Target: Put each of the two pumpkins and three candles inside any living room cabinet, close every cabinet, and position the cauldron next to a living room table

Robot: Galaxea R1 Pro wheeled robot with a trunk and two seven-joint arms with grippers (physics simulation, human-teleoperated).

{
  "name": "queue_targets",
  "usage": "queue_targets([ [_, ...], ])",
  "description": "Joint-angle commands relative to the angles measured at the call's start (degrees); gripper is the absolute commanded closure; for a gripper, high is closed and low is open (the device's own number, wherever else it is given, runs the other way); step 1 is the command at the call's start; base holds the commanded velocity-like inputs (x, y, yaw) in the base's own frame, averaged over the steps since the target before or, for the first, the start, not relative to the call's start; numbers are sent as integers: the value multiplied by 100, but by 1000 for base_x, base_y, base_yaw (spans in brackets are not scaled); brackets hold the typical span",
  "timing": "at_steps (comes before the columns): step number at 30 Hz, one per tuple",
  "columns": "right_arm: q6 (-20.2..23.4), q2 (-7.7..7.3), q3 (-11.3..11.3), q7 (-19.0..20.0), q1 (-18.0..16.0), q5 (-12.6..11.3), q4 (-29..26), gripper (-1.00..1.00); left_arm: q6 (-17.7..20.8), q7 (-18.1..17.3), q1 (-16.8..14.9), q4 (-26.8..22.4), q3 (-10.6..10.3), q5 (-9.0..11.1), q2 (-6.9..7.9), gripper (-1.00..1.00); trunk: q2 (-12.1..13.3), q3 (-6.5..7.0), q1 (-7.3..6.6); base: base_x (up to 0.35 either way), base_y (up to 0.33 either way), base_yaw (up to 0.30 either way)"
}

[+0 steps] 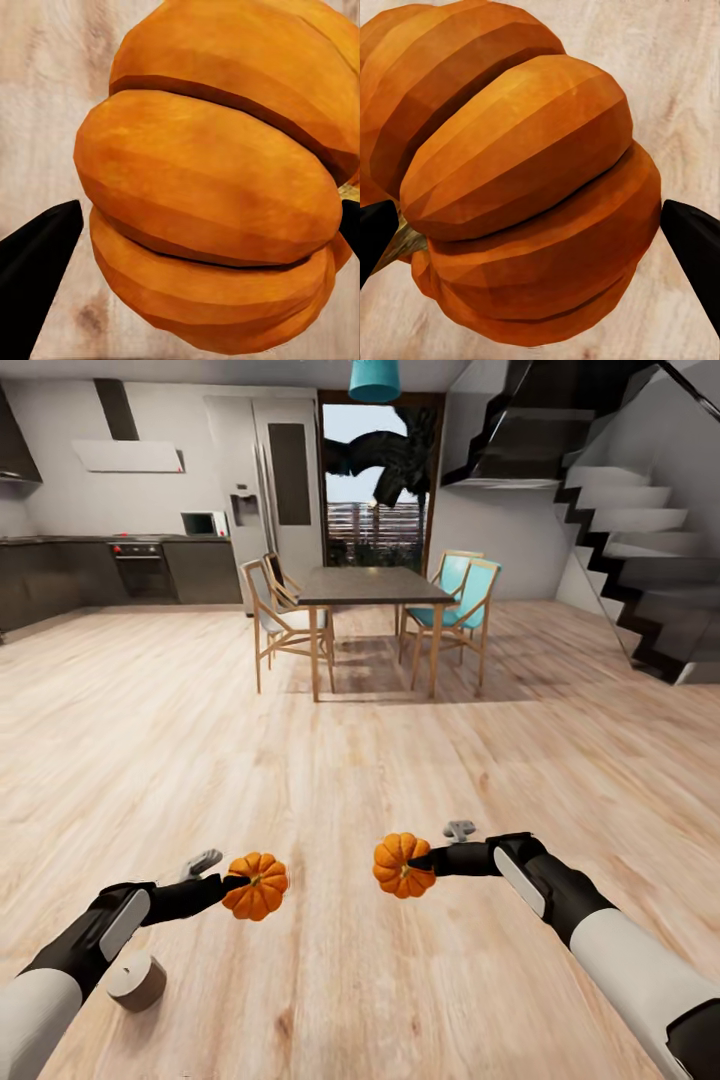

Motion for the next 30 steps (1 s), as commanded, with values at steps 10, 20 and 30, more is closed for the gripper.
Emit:
queue_targets([
  [10, 25, -2, 15, -5, -2, 9, 4, 100, -251, -13, -6, -4, 11, -34, 24, 100, -2, -1, -1, -75, 92, 289],
  [20, 25, -2, 15, 2, -4, 7, 3, 100, -263, -19, -7, -90, 14, -27, 21, 100, -2, -1, -1, -37, 279, 292],
  [30, 25, -2, 15, 2, 0, 15, -4, 100, -254, -29, -7, -233, 14, -27, 19, 100, -2, 22, -1, 0, 209, 289],
])
